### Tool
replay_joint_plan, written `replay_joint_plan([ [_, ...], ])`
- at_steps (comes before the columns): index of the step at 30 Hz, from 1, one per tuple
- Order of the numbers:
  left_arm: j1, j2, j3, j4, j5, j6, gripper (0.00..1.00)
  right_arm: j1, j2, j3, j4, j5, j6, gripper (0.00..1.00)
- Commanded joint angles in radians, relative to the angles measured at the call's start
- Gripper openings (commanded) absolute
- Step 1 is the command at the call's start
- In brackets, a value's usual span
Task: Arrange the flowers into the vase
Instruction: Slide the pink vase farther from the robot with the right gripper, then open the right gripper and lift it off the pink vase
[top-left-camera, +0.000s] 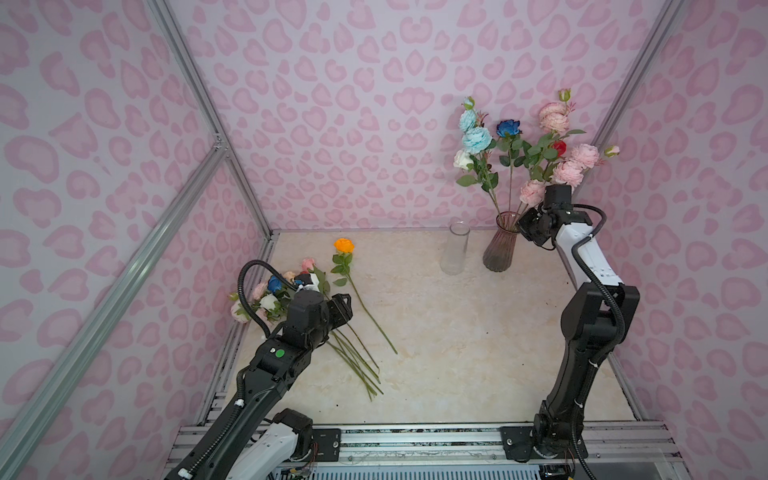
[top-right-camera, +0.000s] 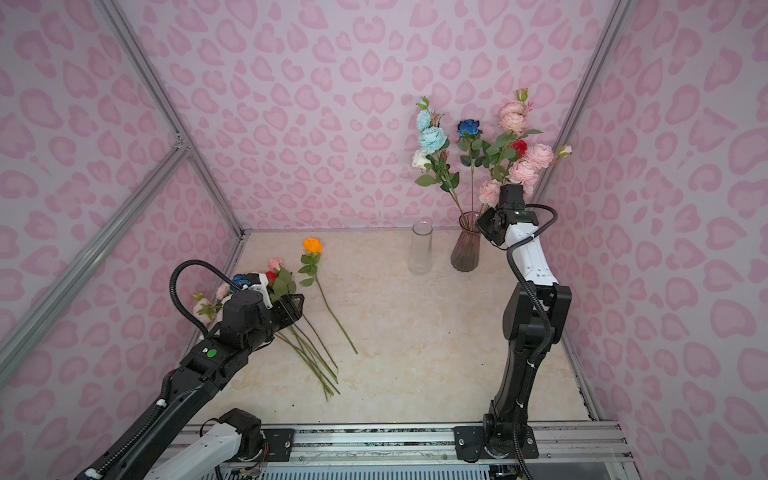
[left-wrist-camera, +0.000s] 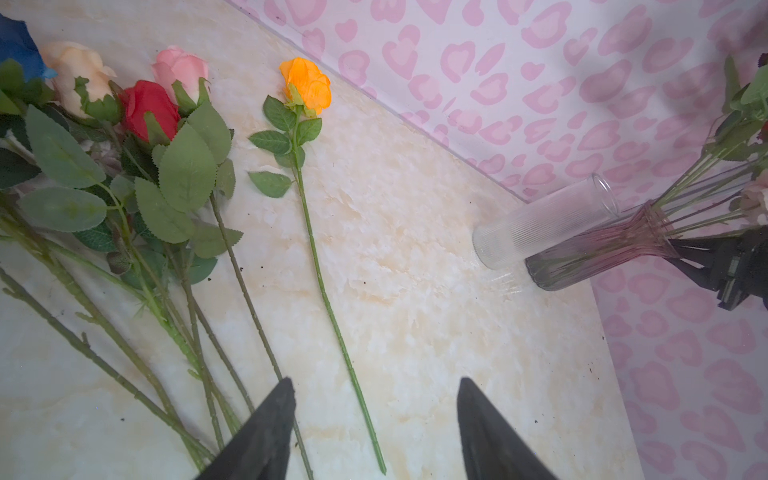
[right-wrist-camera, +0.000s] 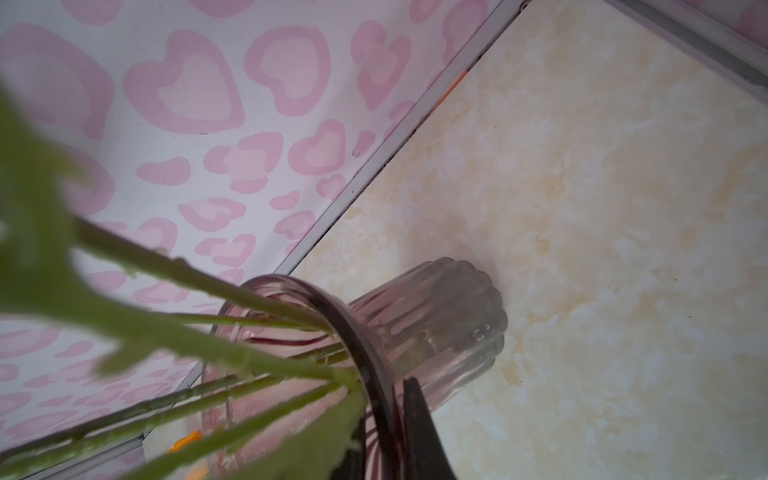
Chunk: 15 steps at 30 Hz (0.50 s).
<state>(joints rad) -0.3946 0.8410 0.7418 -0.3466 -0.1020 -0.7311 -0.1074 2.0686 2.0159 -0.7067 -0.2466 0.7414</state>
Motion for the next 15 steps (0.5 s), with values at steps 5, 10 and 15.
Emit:
replay_joint_plan([
  [5, 0.0, 0.003, 0.016, -0.003, -0.004, 0.017, 0.63, 0.002, -0.003, 0.01, -0.031, -0.001, -0.026, 0.22],
  [10, 0.0, 0.0, 0.02, -0.005, -0.004, 0.018, 0.63, -0.001, -0.038, -0.012, -0.029, 0.01, -0.031, 0.32],
  [15, 0.0, 0.0, 0.027, -0.007, 0.001, 0.022, 0.63, -0.001, -0.076, -0.042, -0.019, 0.015, -0.033, 0.38],
])
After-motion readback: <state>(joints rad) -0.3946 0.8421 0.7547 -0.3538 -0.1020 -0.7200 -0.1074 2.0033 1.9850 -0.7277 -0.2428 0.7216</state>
